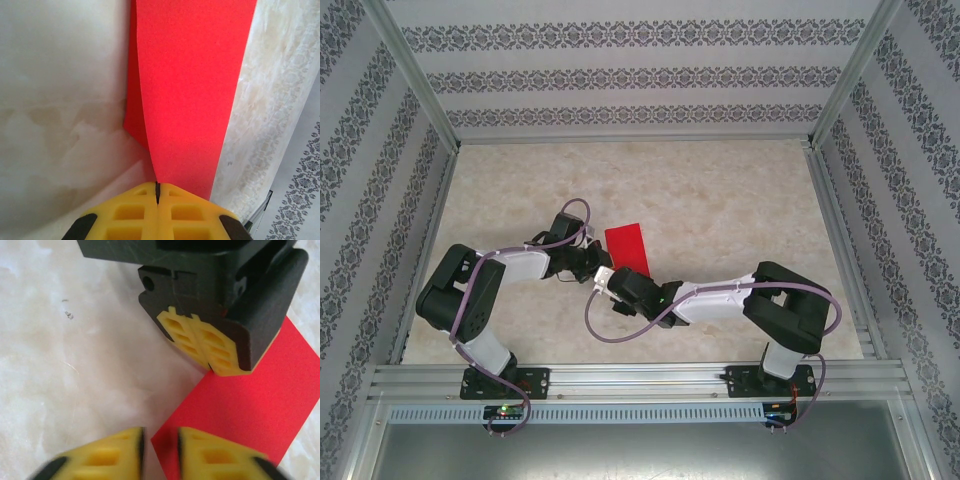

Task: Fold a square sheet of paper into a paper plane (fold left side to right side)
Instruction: Third fold the triangle at the center of the table.

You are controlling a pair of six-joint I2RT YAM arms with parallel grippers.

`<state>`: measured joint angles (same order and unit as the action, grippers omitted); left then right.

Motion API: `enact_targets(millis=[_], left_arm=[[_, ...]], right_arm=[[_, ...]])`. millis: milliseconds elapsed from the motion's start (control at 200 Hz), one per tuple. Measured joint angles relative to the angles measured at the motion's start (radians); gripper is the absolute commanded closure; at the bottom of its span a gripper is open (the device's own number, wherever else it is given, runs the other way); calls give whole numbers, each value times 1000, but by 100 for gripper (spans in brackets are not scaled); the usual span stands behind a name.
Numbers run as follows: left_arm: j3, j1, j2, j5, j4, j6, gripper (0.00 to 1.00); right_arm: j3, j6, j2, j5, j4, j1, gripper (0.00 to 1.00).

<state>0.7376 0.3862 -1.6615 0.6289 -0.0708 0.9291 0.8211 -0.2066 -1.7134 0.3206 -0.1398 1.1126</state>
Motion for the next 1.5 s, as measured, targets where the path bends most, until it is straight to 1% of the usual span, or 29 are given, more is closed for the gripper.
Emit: enact_targets(millis=[40, 80, 175, 235, 325, 365, 420, 475, 560, 630, 739, 819, 1009, 1149, 1339, 1504], left_arm=[[2, 0, 0, 0, 2, -1, 100], [4, 0, 0, 0, 5, -4, 100], [10, 0, 0, -5, 20, -14, 89], [18, 0, 2, -16, 45, -31, 78], [36, 0, 23, -63, 116, -67, 60], [45, 0, 43, -86, 152, -91, 56], [60, -2, 76, -115, 198, -116, 54], [78, -8, 108, -136, 235, -140, 55], [113, -21, 140, -151, 269, -172, 65], [150, -28, 134, -150, 282, -199, 73], [232, -28, 63, -114, 284, -235, 80], [299, -28, -27, -77, 279, -261, 84], [431, -27, -232, -10, 272, -314, 88], [499, -26, -330, 11, 274, -342, 90], [525, -26, -378, 15, 294, -370, 94], [530, -26, -393, 23, 298, -384, 96]], right_arm=[[0, -2, 0, 2, 0, 0, 100], [1, 1, 0, 2, 1, 0, 100], [3, 1, 0, -4, 7, -5, 100], [3, 3, 2, -18, 15, -15, 100], [3, 19, 14, -51, 35, -37, 100], [3, 24, 22, -68, 43, -48, 100], [3, 36, 34, -96, 54, -66, 100], [3, 48, 45, -123, 63, -81, 100], [3, 64, 58, -166, 72, -104, 100], [4, 80, 65, -201, 79, -121, 100], [5, 107, 65, -257, 86, -144, 100], [11, 127, 65, -294, 92, -158, 100], [35, 171, 61, -371, 98, -182, 100], [54, 209, 46, -432, 99, -209, 100], [64, 270, 32, -513, 104, -268, 100], [72, 346, -5, -605, 101, -363, 100]])
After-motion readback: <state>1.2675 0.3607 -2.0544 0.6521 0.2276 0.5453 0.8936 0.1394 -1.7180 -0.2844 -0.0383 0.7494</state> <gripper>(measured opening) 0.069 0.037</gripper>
